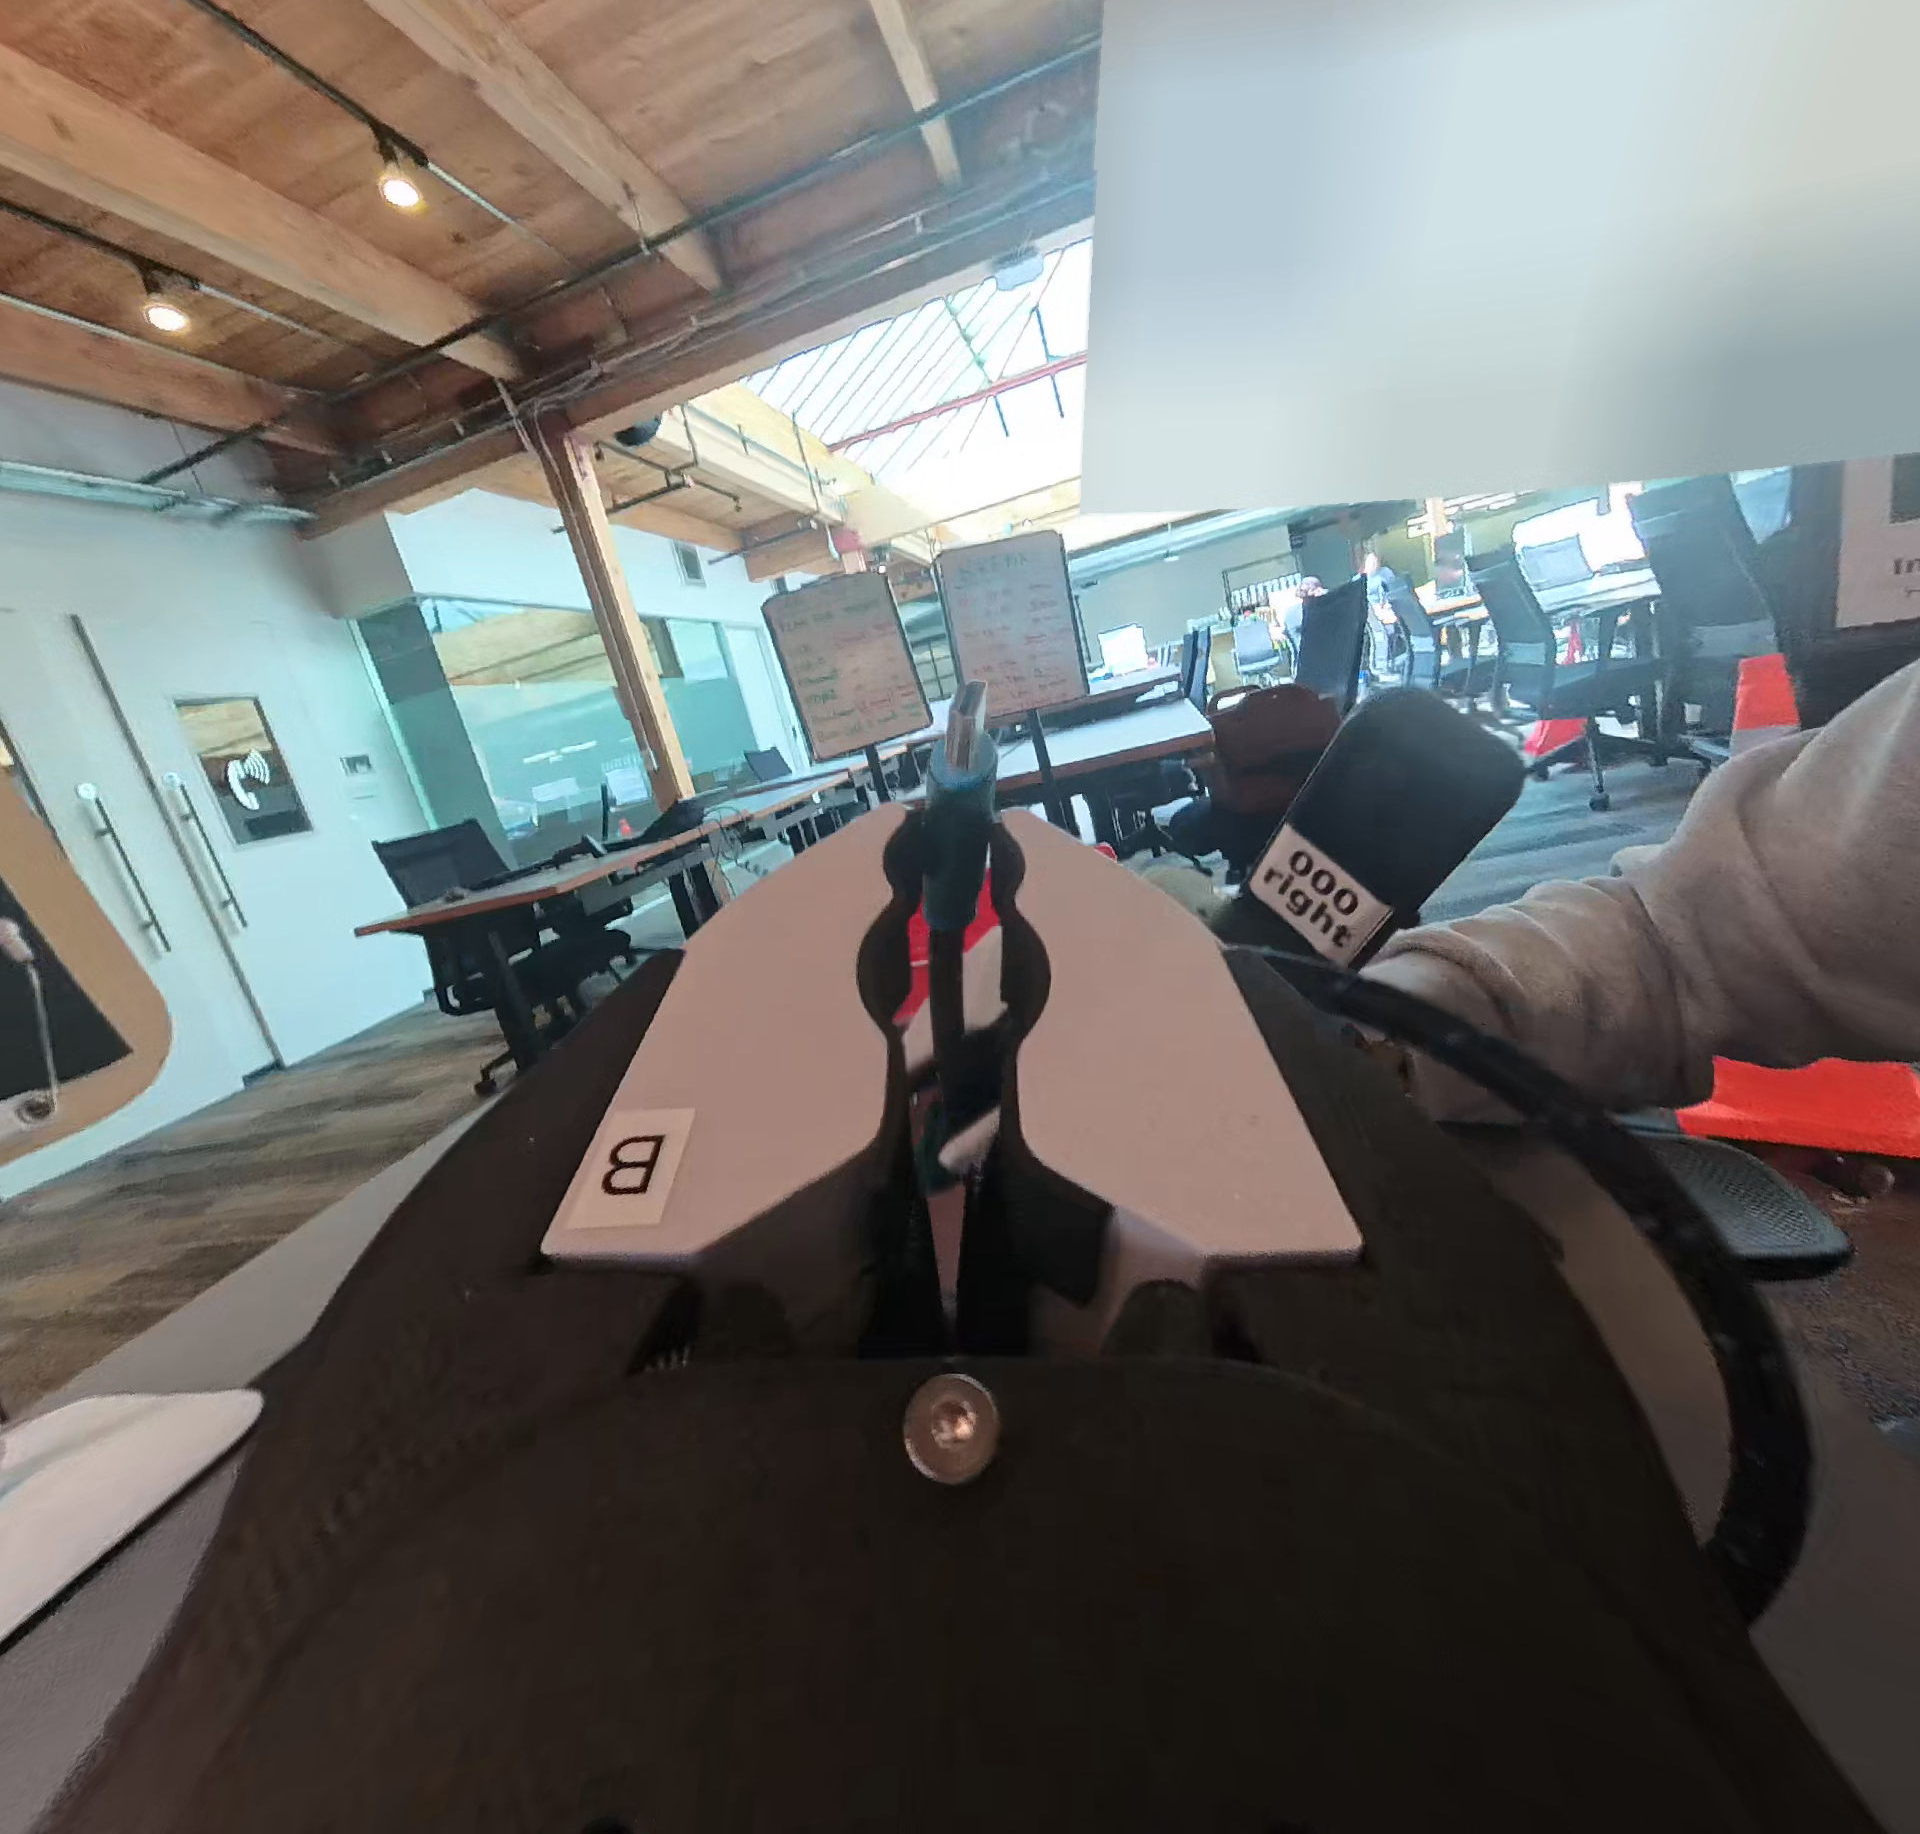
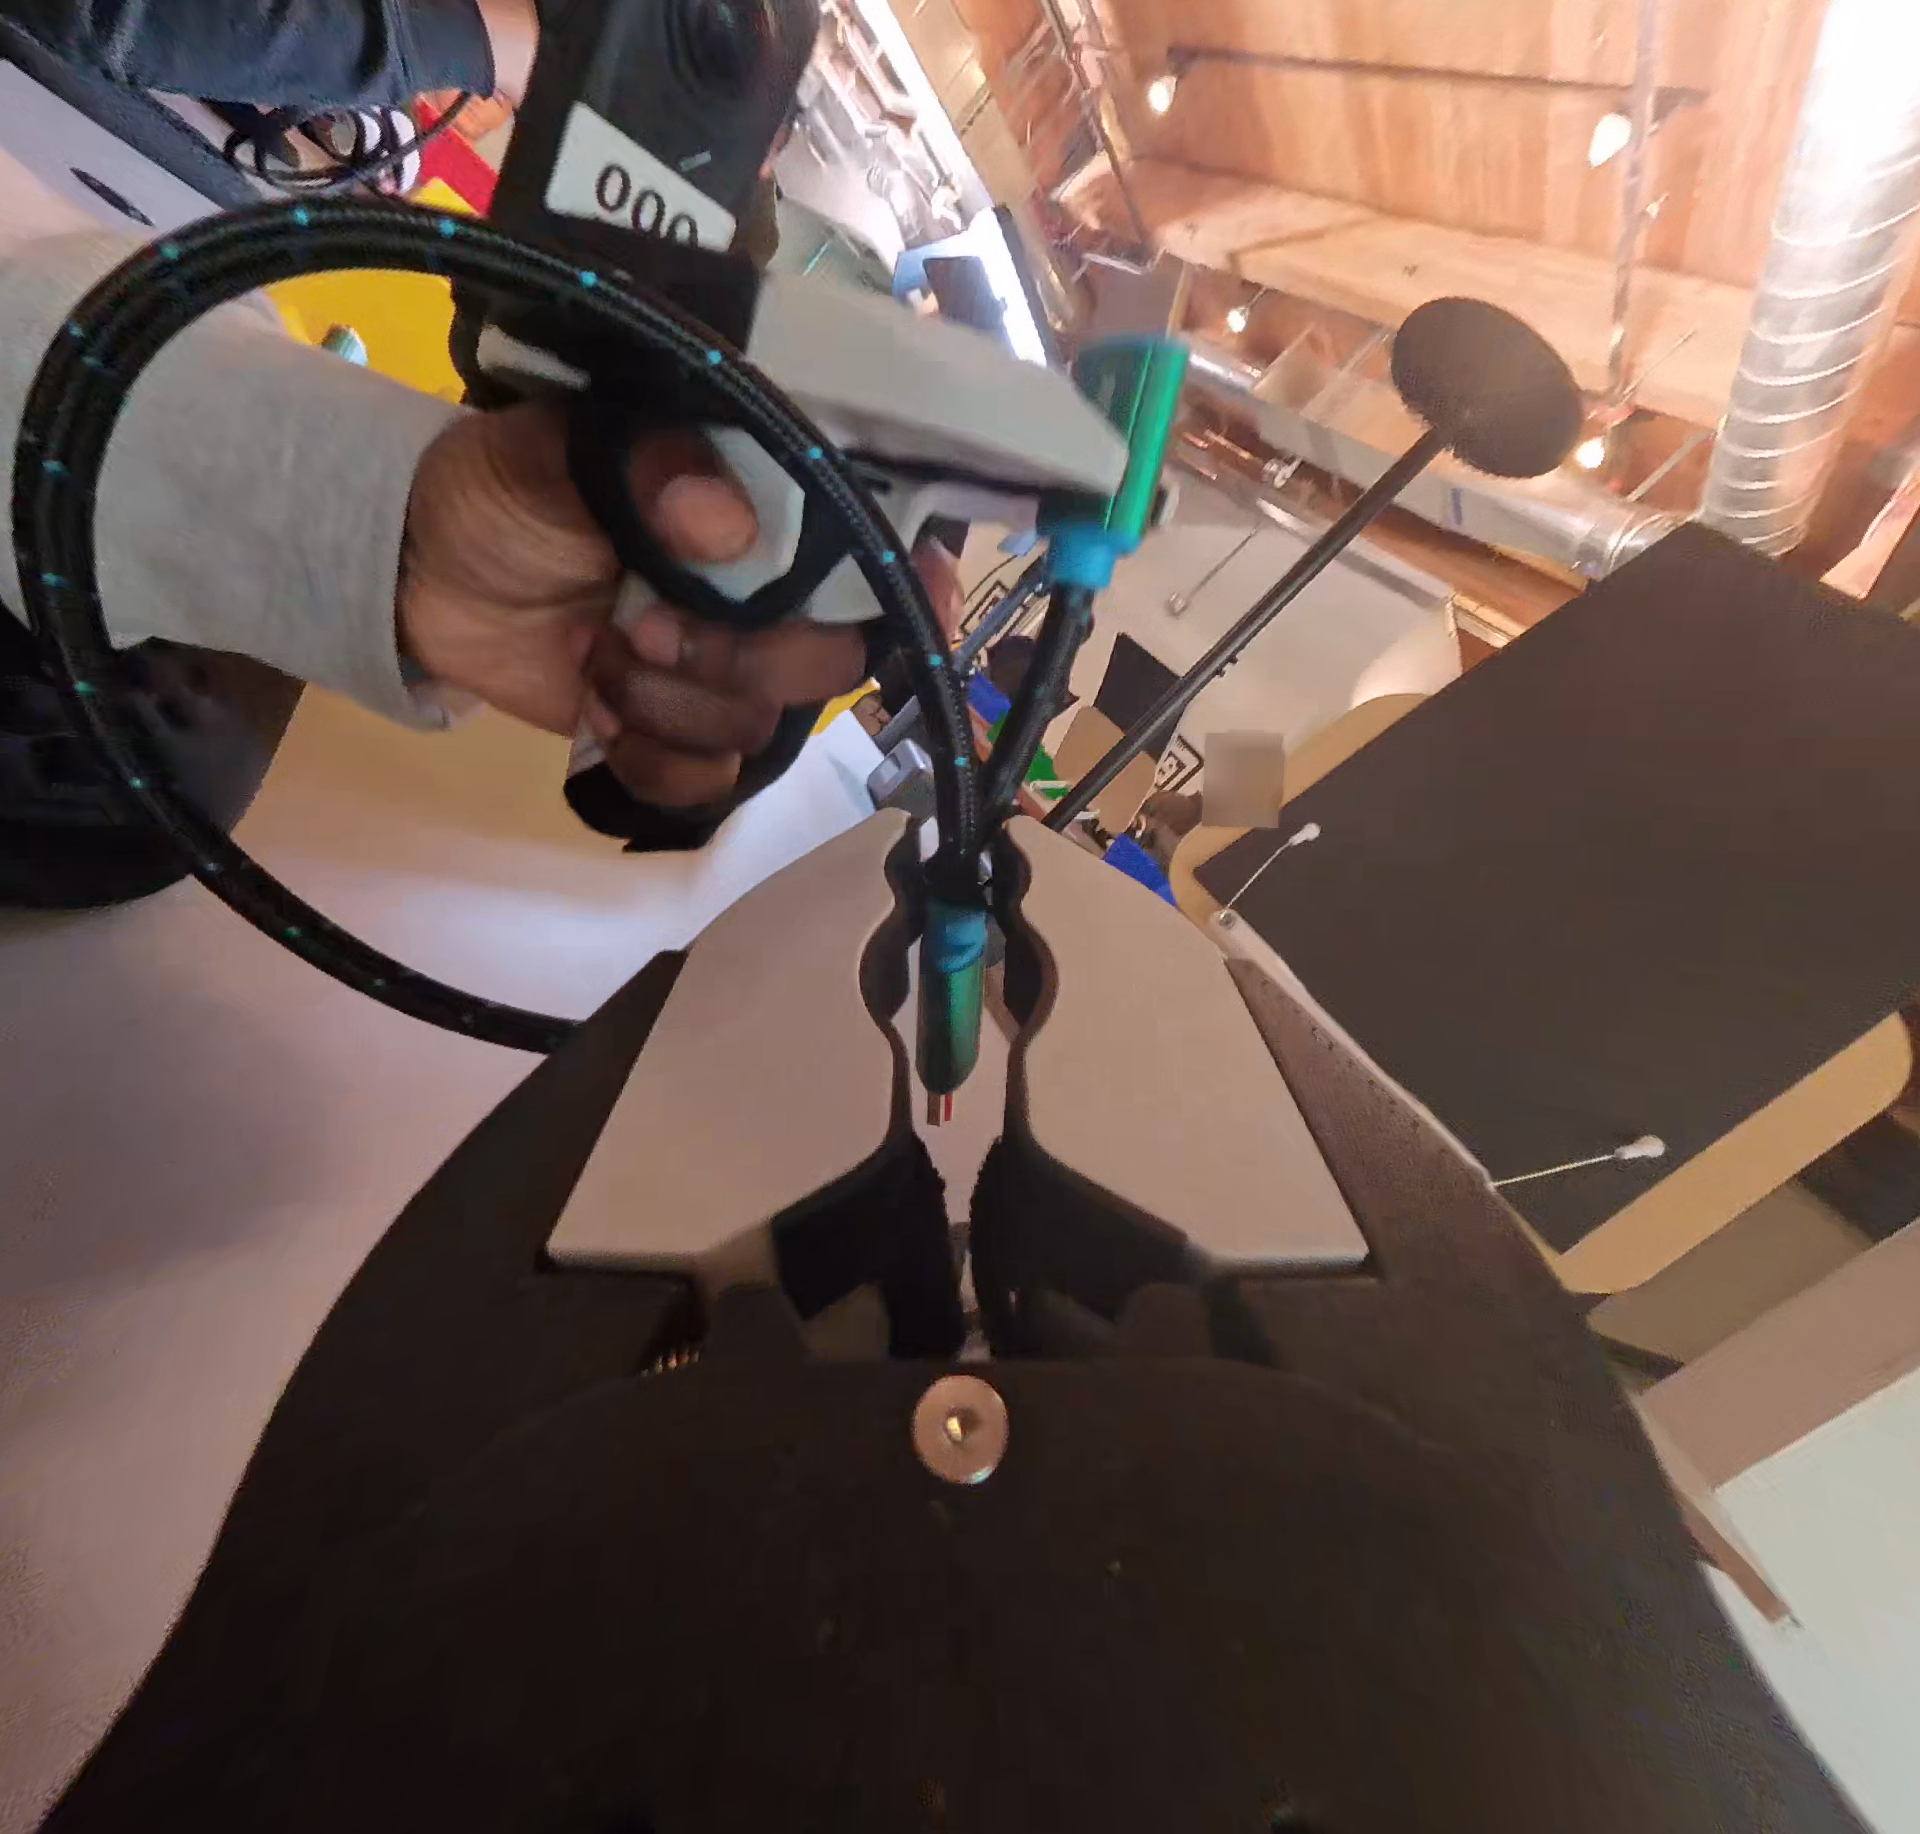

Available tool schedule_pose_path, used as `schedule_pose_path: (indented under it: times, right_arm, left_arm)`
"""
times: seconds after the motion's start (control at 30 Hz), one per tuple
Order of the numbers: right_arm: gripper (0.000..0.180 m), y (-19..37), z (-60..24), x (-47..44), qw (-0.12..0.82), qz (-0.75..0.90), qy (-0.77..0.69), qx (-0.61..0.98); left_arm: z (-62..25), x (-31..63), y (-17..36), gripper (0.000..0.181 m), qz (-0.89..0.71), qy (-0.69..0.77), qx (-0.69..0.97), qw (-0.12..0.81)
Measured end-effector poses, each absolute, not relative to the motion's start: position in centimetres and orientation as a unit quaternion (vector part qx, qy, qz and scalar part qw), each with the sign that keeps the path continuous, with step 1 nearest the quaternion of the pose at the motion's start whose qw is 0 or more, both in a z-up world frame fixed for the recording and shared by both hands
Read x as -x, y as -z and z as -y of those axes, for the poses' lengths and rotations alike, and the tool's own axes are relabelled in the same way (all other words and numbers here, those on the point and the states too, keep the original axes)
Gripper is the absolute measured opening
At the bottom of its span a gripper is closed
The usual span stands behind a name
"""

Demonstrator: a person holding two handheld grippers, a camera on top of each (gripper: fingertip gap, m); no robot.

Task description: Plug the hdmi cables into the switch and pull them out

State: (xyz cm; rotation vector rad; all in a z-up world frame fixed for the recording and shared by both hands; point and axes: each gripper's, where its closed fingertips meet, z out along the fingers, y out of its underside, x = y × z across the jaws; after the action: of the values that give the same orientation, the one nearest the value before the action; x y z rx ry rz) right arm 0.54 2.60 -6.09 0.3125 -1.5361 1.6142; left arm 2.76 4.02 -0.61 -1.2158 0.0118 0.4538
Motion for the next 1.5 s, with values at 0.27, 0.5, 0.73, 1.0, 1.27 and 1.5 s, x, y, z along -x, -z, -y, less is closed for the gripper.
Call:
schedule_pose_path:
  times: [0.27, 0.5, 0.73, 1.0, 1.27, 1.5]
  right_arm:
    - [0.011, 6.7, -1.9, -0.7, 0.336, 0.652, -0.672, -0.101]
    - [0.011, 7.7, -1.7, -1.0, 0.224, 0.697, -0.676, -0.079]
    - [0.046, 9.2, -2.2, -0.7, 0.243, 0.718, -0.641, -0.121]
    - [0.042, 4.5, -4.3, -1.9, 0.267, 0.646, -0.702, -0.136]
    - [0.024, 3.7, -4.4, -4.5, 0.217, 0.622, -0.731, -0.177]
    - [0.011, 5.7, -3.6, -4.4, 0.202, 0.668, -0.692, -0.185]
  left_arm:
    - [0.0, -3.2, -2.9, 0.010, -0.002, -0.236, 0.494, 0.837]
    - [1.2, -2.5, -3.4, 0.010, 0.028, -0.237, 0.471, 0.850]
    - [-0.6, -2.1, -1.6, 0.010, 0.008, -0.273, 0.529, 0.803]
    - [-0.5, -0.6, 0.3, 0.010, -0.005, -0.374, 0.594, 0.712]
    - [-5.2, -2.4, 6.7, 0.010, -0.111, -0.334, 0.725, 0.592]
    - [-5.7, -3.1, 7.5, 0.011, -0.119, -0.297, 0.738, 0.594]
